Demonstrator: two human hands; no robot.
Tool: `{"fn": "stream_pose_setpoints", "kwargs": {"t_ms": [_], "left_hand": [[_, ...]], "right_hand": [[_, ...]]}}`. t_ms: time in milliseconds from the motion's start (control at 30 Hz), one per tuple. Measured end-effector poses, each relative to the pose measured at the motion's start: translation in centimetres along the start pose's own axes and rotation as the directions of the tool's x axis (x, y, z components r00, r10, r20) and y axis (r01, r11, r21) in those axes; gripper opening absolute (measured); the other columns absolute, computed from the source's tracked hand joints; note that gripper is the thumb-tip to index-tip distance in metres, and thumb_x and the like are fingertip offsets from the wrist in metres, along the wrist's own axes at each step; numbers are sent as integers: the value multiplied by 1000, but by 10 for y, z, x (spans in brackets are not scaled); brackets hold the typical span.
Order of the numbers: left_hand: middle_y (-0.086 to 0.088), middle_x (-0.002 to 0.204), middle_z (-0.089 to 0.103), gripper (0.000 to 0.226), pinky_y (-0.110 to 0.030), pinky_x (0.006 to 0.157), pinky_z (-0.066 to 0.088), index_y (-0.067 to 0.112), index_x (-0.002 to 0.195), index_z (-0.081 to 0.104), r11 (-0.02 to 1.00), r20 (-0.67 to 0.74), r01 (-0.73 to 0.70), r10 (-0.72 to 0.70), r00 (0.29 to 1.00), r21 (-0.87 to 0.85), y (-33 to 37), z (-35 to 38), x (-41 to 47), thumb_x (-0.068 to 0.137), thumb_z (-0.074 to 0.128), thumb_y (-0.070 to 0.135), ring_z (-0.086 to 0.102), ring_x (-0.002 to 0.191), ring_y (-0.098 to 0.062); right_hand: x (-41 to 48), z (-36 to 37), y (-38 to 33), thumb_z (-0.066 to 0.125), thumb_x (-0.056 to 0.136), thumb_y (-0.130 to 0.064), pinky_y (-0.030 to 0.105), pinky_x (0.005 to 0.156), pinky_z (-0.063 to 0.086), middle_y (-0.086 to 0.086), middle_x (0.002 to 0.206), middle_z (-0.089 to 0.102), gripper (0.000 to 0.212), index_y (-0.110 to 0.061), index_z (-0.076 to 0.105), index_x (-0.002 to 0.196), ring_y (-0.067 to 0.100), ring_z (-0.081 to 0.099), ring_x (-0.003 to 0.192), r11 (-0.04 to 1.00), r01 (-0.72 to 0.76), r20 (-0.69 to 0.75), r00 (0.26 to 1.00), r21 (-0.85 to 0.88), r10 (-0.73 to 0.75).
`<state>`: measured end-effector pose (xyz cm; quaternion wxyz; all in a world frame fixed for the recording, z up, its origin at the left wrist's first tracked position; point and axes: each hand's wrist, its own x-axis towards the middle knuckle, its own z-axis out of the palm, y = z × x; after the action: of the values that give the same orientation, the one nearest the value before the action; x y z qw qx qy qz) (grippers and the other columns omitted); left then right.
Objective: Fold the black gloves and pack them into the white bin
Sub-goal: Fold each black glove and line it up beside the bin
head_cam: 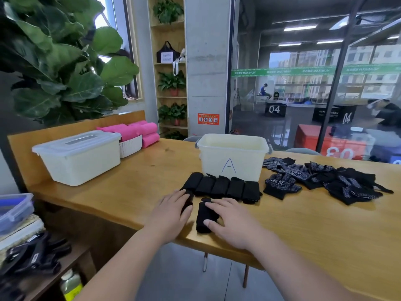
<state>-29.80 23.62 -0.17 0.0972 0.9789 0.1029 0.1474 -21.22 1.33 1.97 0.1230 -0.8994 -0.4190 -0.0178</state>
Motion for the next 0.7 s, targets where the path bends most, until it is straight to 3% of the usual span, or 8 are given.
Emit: {"fn": "stream_pose_setpoints", "kwargs": {"t_ms": [400,700], "left_hand": [[24,167,32,54,-33,130,15,36,161,41,978,-46,11,-20,999,-206,-26,12,9,113,25,53,17,159,-1],[28,168,26,58,-38,131,16,39,162,38,981,-27,26,-32,999,-193,-28,15,11,108,37,60,8,159,1]], "right_hand": [[31,26,-33,29,101,-73,46,129,12,-12,169,30,70,-38,30,163,21,18,157,996,-66,-95,994,-62,60],[32,21,-35,26,105,-69,45,129,15,-11,171,27,66,-39,29,163,22,18,158,997,-74,-91,993,-13,72]]}}
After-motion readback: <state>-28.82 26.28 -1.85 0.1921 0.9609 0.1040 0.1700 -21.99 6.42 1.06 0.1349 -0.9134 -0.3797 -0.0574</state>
